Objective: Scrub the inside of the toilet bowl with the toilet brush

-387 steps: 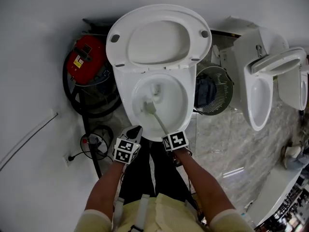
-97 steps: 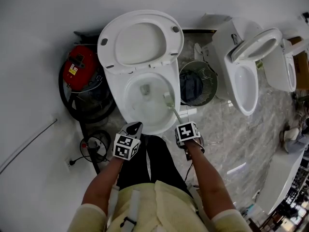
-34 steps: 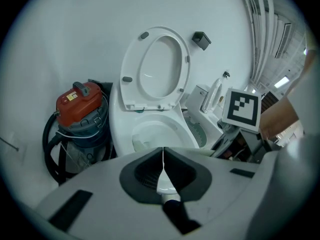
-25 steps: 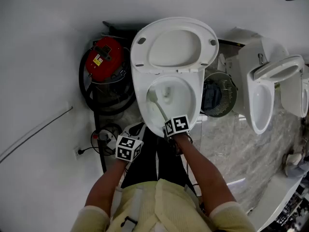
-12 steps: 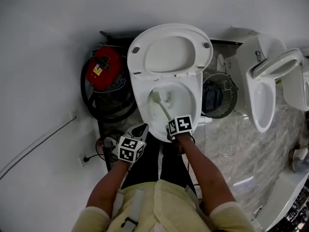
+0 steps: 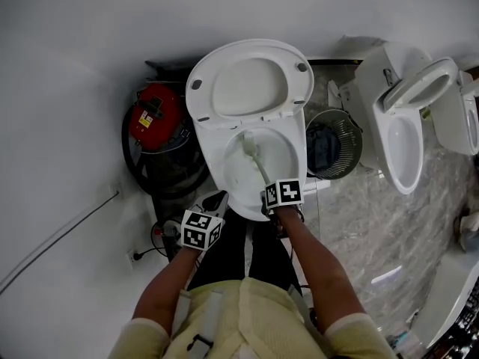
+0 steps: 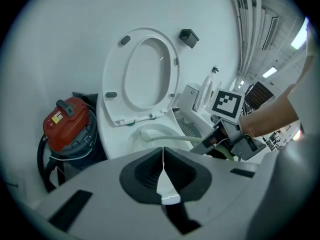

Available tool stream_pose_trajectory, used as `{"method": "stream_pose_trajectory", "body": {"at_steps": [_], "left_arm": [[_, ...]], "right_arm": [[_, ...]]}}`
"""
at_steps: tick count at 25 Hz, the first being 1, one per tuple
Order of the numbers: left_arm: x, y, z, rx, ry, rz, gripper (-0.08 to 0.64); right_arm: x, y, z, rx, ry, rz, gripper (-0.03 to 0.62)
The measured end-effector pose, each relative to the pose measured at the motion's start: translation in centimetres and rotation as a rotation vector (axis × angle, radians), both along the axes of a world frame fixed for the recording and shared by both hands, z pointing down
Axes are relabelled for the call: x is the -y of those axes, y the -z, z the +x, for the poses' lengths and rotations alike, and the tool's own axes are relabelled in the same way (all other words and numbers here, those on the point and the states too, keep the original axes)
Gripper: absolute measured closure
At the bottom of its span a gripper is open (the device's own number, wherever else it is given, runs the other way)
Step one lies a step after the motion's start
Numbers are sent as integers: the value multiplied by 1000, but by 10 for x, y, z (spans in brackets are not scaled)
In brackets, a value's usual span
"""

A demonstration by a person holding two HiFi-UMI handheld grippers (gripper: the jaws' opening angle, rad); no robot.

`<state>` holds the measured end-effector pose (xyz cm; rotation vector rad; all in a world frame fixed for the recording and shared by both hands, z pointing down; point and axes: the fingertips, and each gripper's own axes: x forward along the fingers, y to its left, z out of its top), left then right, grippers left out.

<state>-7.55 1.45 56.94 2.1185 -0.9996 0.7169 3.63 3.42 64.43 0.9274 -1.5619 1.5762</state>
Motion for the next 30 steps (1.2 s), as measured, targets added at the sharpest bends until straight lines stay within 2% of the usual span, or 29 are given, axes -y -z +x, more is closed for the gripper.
{"method": "stream_pose_trajectory", "body": {"at_steps": [14, 30], "left_arm": [[-4, 33, 19, -7, 19, 48, 548], [-16, 66, 40, -54, 16, 46, 548]], "right_arm": [[-38, 54, 40, -7, 86, 43, 571], [-65, 114, 63, -25, 198, 106, 571]]}}
